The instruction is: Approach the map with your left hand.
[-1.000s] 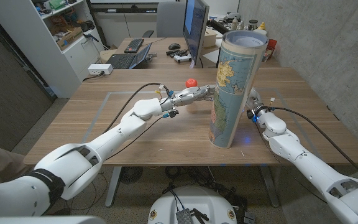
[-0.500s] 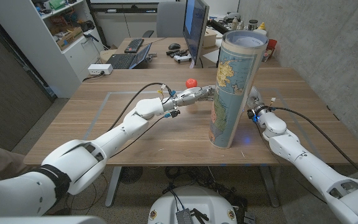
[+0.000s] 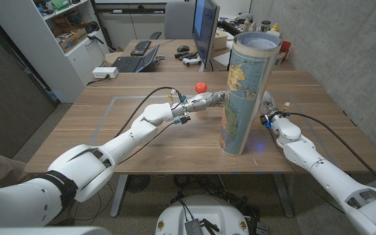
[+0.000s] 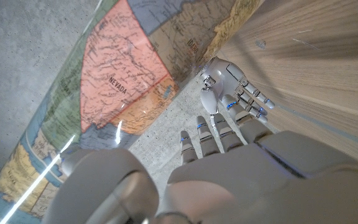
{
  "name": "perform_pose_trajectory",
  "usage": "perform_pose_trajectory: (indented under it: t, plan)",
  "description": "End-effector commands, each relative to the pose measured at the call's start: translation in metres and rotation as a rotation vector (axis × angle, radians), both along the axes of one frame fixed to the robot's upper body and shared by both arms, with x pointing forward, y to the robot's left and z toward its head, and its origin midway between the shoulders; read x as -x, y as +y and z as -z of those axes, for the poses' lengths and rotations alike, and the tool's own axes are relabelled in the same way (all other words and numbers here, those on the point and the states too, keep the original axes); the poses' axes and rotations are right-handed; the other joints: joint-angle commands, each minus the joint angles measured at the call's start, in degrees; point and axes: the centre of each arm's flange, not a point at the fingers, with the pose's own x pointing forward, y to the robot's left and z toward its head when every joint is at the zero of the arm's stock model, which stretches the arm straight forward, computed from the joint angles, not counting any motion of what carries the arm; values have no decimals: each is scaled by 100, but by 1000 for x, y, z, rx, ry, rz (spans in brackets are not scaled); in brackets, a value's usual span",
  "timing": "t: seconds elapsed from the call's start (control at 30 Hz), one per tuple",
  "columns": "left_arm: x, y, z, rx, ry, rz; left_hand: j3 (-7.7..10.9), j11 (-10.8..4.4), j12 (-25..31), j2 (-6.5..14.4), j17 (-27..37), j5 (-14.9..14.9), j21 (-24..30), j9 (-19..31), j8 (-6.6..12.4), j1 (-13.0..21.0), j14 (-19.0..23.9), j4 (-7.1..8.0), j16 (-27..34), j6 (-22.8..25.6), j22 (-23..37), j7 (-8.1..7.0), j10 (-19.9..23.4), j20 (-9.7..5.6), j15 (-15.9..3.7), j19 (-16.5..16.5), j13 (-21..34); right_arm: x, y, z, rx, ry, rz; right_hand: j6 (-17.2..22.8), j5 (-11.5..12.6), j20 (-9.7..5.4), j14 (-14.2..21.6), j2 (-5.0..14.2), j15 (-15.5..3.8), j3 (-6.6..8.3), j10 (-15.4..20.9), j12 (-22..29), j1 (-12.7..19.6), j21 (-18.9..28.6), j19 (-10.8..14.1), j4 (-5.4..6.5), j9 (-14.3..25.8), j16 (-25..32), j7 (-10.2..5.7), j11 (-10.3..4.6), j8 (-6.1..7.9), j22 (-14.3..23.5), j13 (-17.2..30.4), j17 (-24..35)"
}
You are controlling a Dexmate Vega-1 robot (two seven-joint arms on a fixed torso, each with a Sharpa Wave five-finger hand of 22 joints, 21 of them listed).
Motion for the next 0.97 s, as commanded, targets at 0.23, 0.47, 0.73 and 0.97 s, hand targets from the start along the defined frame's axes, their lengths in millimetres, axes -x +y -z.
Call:
perform_pose_trajectory:
  t: [0.23, 0.47, 0.73, 0.97]
  plan:
    - [6, -1, 13, 2, -15, 29, -6, 2, -11, 15, 14, -37, -10, 15, 18, -71, 72, 48, -11, -22, 14, -11, 50, -288, -451, 53, 22, -1, 2, 1, 46, 15, 12, 7, 11, 17, -57, 21, -10, -64, -32, 46, -21, 41, -65, 7, 24, 33, 21, -8, 14, 18, 15, 6]
    - [9, 0, 15, -2, -23, 32, -2, 2, -13, 21, 14, -58, -11, 15, 23, -84, 74, 50, -13, -16, 14, -10, 57, -293, -448, 56, 22, 0, 2, 3, 61, 19, 20, 1, 14, 19, -65, 25, -7, -66, -30, 48, -21, 41, -72, 11, 25, 32, 22, -6, 11, 18, 15, 6]
    - [10, 2, 20, 10, -29, 29, 3, -2, -14, 27, 13, -75, -11, 15, 27, -96, 76, 51, -15, -12, 13, -7, 65, -293, -452, 59, 22, -1, 4, 3, 83, 14, 14, -3, 17, 15, -74, 28, -6, -70, -38, 47, -22, 42, -76, 15, 25, 31, 31, -1, 10, 18, 15, 6]
    - [11, 2, 21, 9, -24, 25, 8, -1, -15, 32, 12, -90, -13, 15, 27, -103, 79, 50, -16, -16, 13, -6, 72, -286, -452, 57, 22, -2, 5, 2, 83, 17, 12, -4, 20, 16, -85, 31, -3, -73, -52, 43, -21, 44, -78, 17, 25, 29, 27, -6, 10, 18, 14, 6]
